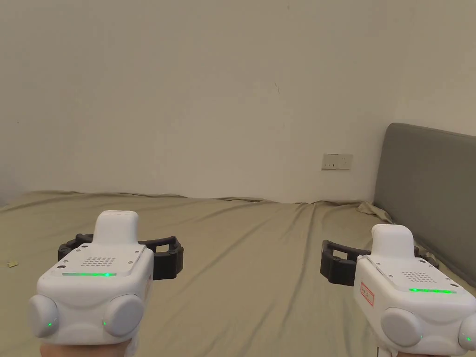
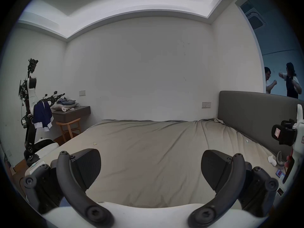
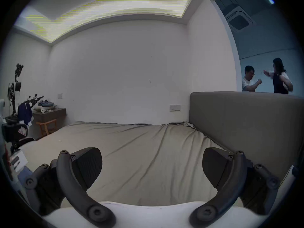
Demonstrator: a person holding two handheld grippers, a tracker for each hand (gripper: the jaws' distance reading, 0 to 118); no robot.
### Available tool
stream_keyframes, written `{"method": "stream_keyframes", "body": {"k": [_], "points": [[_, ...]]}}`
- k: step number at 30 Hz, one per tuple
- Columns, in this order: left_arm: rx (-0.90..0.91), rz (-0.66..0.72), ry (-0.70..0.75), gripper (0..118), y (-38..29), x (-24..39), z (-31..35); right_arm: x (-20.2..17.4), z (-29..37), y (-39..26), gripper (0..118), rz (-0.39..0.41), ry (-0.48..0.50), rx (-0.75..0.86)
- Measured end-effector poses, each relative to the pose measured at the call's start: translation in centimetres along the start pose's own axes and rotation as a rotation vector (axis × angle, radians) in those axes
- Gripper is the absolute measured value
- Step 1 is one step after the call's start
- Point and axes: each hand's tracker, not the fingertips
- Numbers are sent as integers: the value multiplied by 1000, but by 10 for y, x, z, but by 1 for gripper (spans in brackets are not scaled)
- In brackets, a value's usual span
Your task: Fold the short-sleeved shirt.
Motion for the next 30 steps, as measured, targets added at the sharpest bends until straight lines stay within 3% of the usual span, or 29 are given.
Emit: {"method": "stream_keyframes", "body": {"k": [7, 12, 22, 28, 30], "points": [[-12, 8, -3, 118, -2, 0, 0, 2, 3, -1, 118, -49, 23, -13], [-21, 16, -9, 118, -2, 0, 2, 2, 7, 1, 118, -25, 51, -16], [-19, 13, -18, 118, 0, 4, 6, 16, 15, 9, 118, -113, 111, -36], [-34, 5, -22, 118, -2, 3, 8, 12, 15, 15, 118, -71, 34, -53], [-35, 2, -22, 118, -2, 4, 9, 11, 15, 19, 118, -67, 50, -76]]}}
